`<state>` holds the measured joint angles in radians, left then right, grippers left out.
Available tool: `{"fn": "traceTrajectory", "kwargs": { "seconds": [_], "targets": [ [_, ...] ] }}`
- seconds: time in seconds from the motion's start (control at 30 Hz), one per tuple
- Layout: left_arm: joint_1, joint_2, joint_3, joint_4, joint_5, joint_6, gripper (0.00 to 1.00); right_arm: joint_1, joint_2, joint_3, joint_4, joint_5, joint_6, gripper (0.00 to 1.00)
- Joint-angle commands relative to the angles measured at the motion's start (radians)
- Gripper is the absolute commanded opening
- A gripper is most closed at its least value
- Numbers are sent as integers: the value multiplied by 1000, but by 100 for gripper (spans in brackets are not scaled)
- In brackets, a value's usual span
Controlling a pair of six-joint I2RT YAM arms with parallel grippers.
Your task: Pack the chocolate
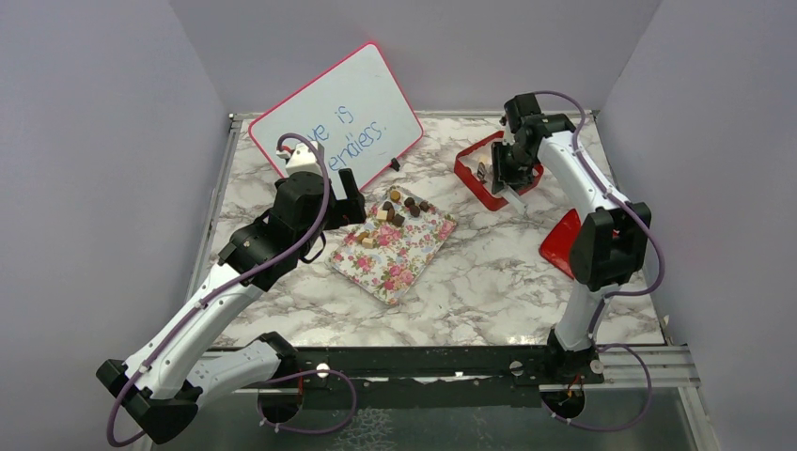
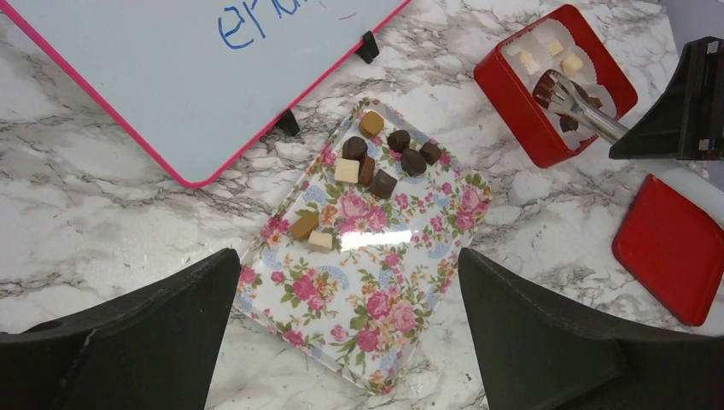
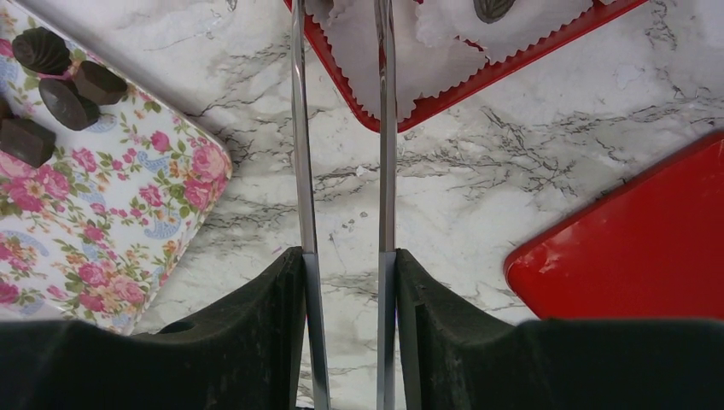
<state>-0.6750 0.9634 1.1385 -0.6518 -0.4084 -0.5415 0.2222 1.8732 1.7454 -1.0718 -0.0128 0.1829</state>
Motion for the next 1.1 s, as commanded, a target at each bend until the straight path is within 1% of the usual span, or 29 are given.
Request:
{"fn": "traceTrajectory", "kwargs": {
  "seconds": [0.0, 0.2, 0.33, 0.67, 0.9, 1.07],
  "targets": [
    [3, -13, 24, 21, -5, 3, 99, -4, 1, 58, -10, -6, -2, 43],
    [3, -11, 20, 21, -7, 0, 99, -4, -26, 94, -55, -18, 15, 42],
    [3, -9, 21, 21, -9, 4, 99, -4, -46, 109, -86, -52, 37, 42],
    [4, -14, 5, 22, -17, 6, 99, 17, -141, 56, -101, -88, 65, 41],
    [4, -7, -8, 20, -6, 5, 99, 110, -212, 8, -77, -68, 95, 41],
    [4, -23, 2, 23, -52, 11, 99, 217, -221, 0, -69, -29, 136, 42]
  ]
}}
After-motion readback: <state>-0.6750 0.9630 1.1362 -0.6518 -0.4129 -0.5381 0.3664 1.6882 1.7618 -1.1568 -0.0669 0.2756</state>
